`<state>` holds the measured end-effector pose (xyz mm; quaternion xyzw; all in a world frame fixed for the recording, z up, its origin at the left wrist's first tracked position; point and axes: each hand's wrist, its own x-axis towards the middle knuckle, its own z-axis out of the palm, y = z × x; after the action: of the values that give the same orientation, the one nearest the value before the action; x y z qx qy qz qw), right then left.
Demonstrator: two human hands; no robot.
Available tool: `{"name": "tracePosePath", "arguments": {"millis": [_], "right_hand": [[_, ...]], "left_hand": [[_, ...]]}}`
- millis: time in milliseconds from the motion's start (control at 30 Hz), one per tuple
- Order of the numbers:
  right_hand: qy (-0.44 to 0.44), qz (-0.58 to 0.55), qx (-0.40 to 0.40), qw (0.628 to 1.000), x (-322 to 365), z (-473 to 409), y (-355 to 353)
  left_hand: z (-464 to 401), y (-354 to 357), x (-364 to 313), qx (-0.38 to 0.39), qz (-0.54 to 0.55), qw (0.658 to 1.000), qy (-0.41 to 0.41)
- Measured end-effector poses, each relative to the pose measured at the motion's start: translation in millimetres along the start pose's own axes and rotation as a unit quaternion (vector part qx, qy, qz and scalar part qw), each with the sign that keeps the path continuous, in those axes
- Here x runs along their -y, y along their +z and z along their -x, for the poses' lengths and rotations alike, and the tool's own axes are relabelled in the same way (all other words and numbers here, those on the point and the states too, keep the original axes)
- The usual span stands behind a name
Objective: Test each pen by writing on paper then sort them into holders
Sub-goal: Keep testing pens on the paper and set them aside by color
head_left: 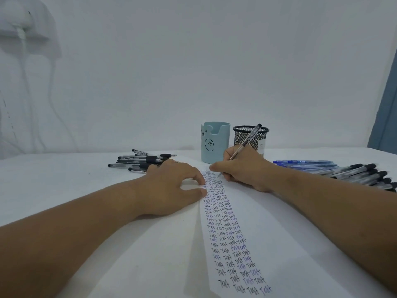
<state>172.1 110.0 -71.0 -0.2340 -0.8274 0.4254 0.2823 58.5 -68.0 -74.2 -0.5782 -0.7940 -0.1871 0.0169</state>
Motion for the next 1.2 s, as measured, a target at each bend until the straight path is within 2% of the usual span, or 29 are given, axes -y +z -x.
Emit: {"name": "tracePosePath", "arguments": {"millis": [367, 1200], "right_hand": [[-0.019, 0.068, 0.016, 0.997, 1.7, 3.1, -0.7], [-0.049, 0.07, 0.01, 0.996, -4.0, 1.1, -0.2]], "left_hand": [[0.2, 0.2, -0.7, 0.013, -0.009, 1.0, 0.003], [1.3, -1.1, -2.2, 0.032, -0.016, 0.999, -0.005]]}}
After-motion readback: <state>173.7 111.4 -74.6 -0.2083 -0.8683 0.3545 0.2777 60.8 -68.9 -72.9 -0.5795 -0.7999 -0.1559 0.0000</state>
